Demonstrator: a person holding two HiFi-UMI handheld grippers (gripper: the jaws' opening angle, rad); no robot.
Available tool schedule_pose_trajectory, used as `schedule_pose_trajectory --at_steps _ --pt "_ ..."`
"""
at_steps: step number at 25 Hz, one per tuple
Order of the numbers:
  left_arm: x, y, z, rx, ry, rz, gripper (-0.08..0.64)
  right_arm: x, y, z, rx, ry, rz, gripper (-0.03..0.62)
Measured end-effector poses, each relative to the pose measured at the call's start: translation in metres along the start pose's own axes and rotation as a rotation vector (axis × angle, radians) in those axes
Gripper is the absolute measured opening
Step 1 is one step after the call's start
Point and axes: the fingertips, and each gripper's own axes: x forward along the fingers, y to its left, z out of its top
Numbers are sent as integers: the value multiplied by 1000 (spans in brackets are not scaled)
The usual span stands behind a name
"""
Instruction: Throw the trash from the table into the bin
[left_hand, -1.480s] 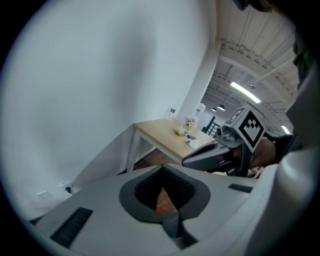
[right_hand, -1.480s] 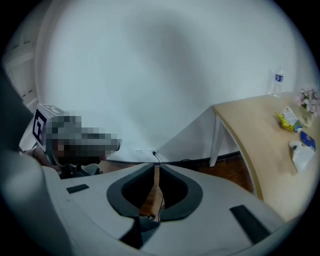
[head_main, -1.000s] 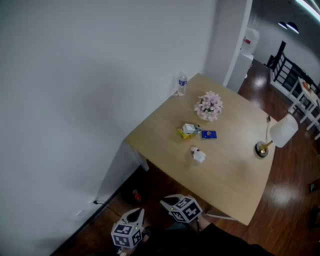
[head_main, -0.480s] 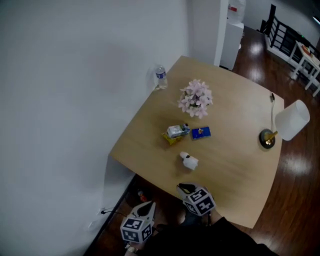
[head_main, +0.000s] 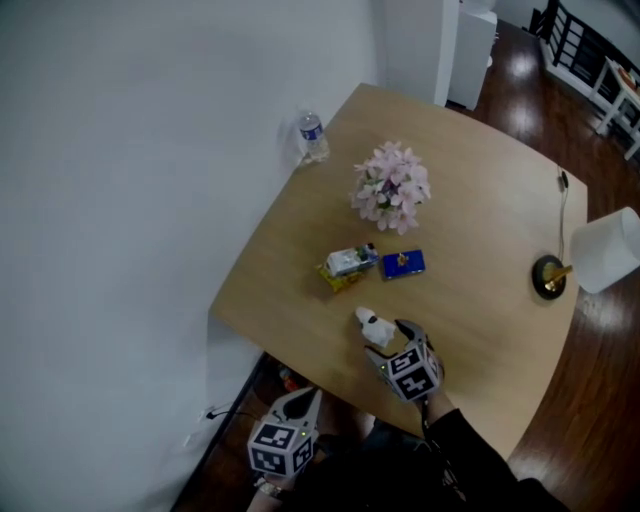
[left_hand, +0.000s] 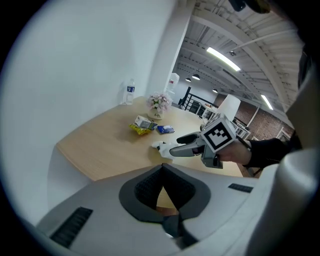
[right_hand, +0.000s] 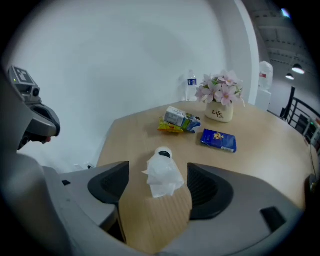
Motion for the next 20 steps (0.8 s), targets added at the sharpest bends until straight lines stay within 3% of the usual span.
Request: schedule_pose_trajectory --at_steps 12,16,20 --pt "2 4 -8 -33 36 42 5 41 -8 -20 -24 96 14 346" --pt "-1 3 -12 -44 27 49 5 40 -9 -24 -7 100 1 244" --pt "-7 4 -15 -56 0 58 5 33 -7 -22 -1 92 9 195"
